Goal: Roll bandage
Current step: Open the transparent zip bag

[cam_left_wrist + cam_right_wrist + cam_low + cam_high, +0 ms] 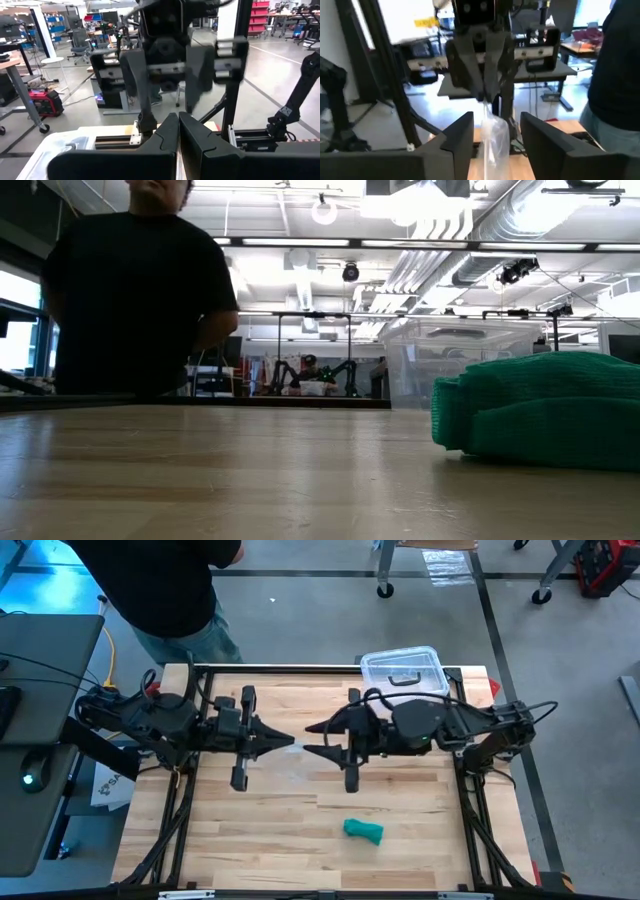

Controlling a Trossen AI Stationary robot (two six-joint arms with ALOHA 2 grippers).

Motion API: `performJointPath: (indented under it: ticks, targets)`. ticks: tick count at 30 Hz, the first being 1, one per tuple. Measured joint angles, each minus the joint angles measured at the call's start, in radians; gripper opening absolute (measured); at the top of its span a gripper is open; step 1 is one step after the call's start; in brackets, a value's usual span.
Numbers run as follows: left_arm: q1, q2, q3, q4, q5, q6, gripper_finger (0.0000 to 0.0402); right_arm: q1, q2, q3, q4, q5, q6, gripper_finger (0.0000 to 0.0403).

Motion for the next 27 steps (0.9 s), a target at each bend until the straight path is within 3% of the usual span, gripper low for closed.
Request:
performJointPath:
  ticks: [5,11,16,27]
  targets:
    - [0.0,0.0,0.0,-0.003,-0.019,0.0,0.0,-0.001,0.024,-0.001,-0.007,0.036,-0.018,0.0146]
    - [0.0,0.0,0.0,-0.025,-0.03,-0.012,0.0,-0.006,0.022,0.0,-0.002,0.071,-0.034,0.0094]
    - [0.0,0.0,0.0,-0.032,-0.03,-0.026,0.0,-0.011,0.033,0.0,0.012,0.037,-0.086,0.0058]
    - [0.005,0.001,0.0,-0.032,-0.037,-0.029,0.0,-0.019,0.046,0.0,0.041,0.034,-0.086,0.0052]
